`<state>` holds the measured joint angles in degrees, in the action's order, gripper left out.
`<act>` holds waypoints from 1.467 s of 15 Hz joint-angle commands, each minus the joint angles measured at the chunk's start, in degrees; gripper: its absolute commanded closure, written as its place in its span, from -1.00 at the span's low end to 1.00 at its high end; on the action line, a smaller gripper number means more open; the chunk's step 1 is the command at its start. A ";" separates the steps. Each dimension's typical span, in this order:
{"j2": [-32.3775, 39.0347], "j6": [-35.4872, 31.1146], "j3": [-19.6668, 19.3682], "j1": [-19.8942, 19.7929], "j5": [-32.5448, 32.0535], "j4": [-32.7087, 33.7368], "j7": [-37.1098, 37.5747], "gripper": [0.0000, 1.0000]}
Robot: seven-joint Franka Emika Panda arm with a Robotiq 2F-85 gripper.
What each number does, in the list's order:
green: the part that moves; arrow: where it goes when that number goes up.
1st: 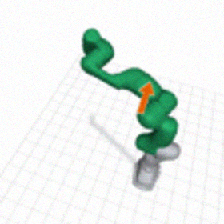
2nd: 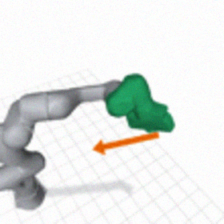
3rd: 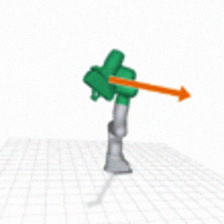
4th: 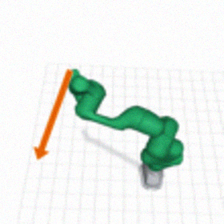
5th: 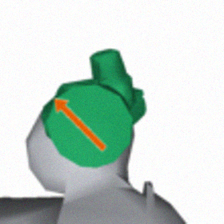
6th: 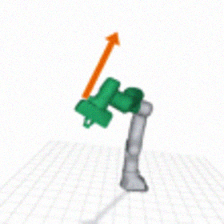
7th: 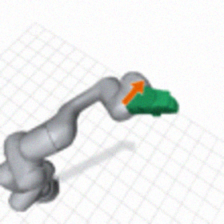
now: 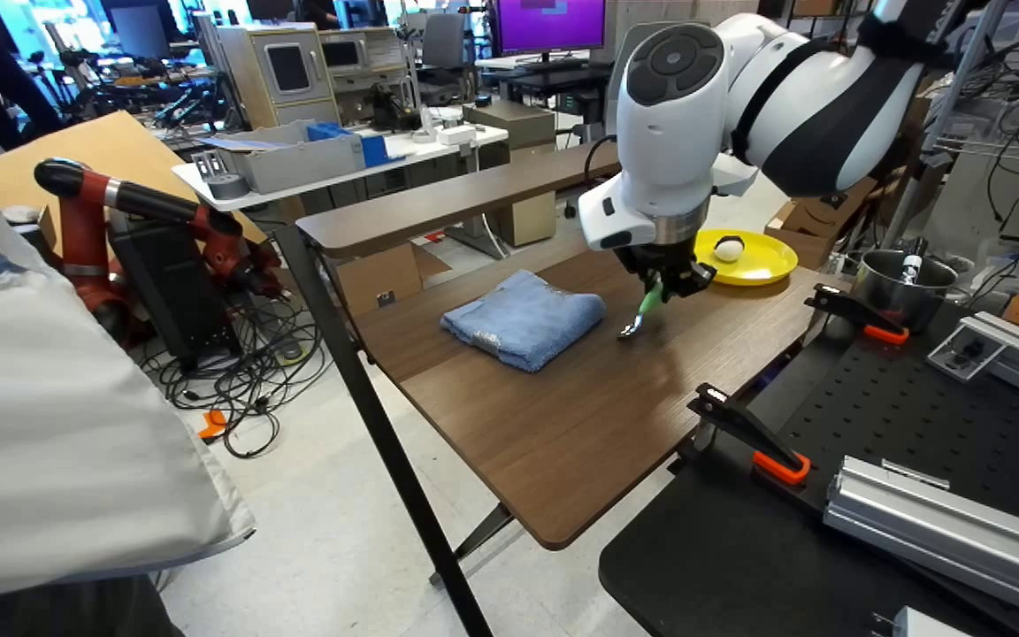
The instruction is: Move the green spoon slightly to the left
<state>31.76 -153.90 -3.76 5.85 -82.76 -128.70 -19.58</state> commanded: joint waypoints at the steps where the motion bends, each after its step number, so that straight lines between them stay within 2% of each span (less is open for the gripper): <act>1: -0.52 2.30 2.81 -2.07 -0.85 -0.57 -2.57 0.88; 8: 0.70 2.77 4.50 -5.19 4.00 0.04 -6.66 0.88; 9: 0.57 3.32 4.52 -5.40 4.70 0.00 -7.06 0.02; 11: 0.64 3.62 4.49 -5.81 5.53 0.17 -7.23 -0.10; 17: 0.70 4.18 4.40 -5.88 6.89 0.62 -6.50 -0.96; 22: 0.22 4.97 4.79 -6.19 8.30 0.64 -7.49 -1.00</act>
<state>32.11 -150.39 -0.69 1.19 -76.57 -128.48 -25.03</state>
